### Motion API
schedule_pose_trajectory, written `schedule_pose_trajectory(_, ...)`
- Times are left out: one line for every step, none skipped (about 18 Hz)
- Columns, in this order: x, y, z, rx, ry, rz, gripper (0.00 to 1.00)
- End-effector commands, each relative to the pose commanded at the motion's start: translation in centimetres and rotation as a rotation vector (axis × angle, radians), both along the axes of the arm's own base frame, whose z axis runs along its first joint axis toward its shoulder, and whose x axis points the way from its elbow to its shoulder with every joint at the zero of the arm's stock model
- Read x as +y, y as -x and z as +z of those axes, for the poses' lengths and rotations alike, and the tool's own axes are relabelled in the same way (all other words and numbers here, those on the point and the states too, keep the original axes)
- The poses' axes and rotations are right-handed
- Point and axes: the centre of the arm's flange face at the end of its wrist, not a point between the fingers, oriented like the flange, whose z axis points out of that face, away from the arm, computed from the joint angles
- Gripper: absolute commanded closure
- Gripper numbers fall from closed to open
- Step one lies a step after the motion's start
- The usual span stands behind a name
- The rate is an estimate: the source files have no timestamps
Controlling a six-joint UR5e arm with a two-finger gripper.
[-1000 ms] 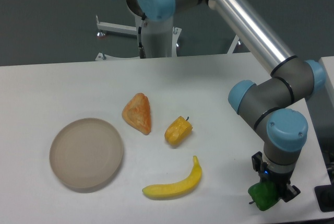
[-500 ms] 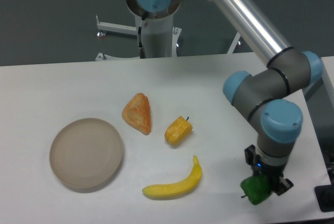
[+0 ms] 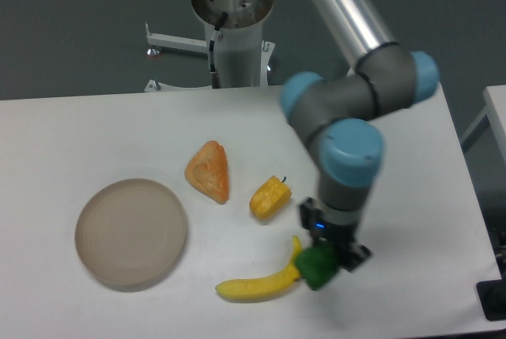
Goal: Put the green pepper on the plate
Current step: 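Carry the green pepper over the banana toward the beige plate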
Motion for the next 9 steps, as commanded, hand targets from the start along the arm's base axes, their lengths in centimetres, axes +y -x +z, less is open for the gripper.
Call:
schedule_pose_trajectory(-0.2,-2.1,0.2,-0.01,0.006,0.009,0.64)
schedule_pose_trajectory(-0.4,-4.3,0.2,-0.02,0.014,0.019,0.64)
schedule_pose_trajectory(-0.5,-6.3,0.0,-0.03,0.023,0.032,0.64)
schedule_pose_trajectory(-0.5,-8.4,-0.2,-0.041,0.028,0.047,0.64)
schedule_pose_trajectory(-0.4,-10.2,-0.3,-0.048,0.031,0.069,0.64)
schedule_pose_trajectory(-0.1,-11.9,-0.1,-0.055,0.027,0.096,0.64)
schedule_pose_trajectory(0.3,-13.4,0.0,-0.06,0.022,0.129,0.64)
schedule_pose_trajectory(0.7,-14.9,0.1,-0.062,0.003,0.163,0.65)
schedule_pose_trajectory(1.4,-16.5,0.1,-0.064,-0.028,0.2,0.65)
